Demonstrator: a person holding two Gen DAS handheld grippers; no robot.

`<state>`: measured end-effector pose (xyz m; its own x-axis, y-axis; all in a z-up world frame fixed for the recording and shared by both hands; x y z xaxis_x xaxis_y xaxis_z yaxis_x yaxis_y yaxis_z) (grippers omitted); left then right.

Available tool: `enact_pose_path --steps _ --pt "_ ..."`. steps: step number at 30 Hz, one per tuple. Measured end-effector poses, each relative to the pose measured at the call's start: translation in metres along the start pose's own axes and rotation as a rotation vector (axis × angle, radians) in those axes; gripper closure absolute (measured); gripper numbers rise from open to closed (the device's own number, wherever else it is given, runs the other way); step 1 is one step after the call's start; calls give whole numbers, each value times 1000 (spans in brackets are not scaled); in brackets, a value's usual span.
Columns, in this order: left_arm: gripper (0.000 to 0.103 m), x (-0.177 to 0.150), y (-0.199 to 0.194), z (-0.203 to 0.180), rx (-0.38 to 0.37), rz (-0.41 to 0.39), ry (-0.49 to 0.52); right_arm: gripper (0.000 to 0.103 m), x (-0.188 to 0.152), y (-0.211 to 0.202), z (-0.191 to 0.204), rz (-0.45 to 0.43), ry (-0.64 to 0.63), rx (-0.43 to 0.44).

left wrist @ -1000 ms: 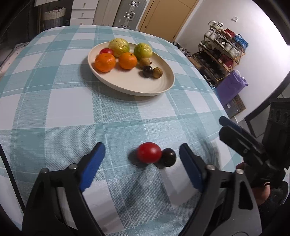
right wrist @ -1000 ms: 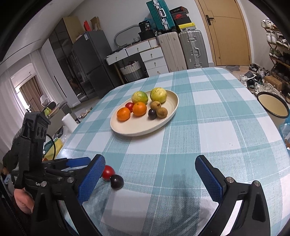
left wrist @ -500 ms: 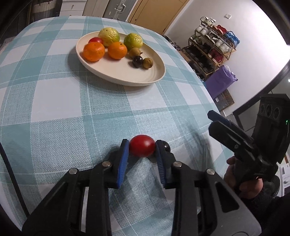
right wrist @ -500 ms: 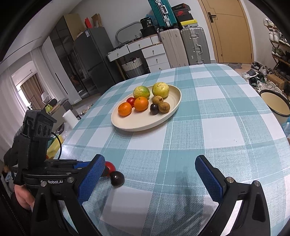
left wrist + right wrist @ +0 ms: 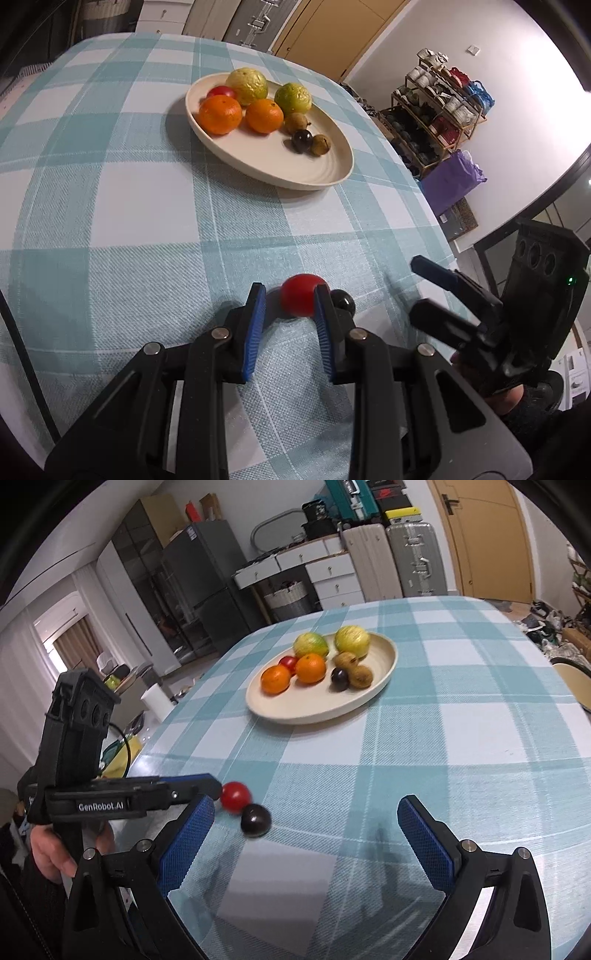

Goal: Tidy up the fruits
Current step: 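Lower the left tool onto the red tomato and close it, then close the right tool on the last dark plum while the left tool lifts the tomato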

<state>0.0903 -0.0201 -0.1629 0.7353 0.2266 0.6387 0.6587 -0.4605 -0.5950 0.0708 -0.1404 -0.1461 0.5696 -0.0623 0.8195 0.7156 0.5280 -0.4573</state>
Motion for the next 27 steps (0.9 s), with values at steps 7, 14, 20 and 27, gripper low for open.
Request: enact_pose_path --steps 7,14,20,27 --pt "79 -3 10 -6 -34 20 -12 1 -7 7 8 26 -8 15" --pt "79 -1 19 -9 -47 15 -11 1 -9 7 5 33 1 12" --pt "78 -1 20 -9 -45 6 -7 1 -12 9 5 43 8 13" --pt "79 5 11 2 -44 -8 -32 1 -14 12 10 54 -15 18"
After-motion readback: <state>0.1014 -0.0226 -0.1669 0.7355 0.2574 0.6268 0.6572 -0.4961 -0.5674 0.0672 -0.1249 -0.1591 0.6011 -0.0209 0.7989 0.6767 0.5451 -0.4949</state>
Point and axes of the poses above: each gripper's, at about its wrist camera, not at the fingertips, and y roughly the way its jaws point, z to its left, x to its top, the point moved 8 cm from there along y, roughly the way its jaws point, and after that the axes turned 15 degrees about -z, right-handed, at the moved point
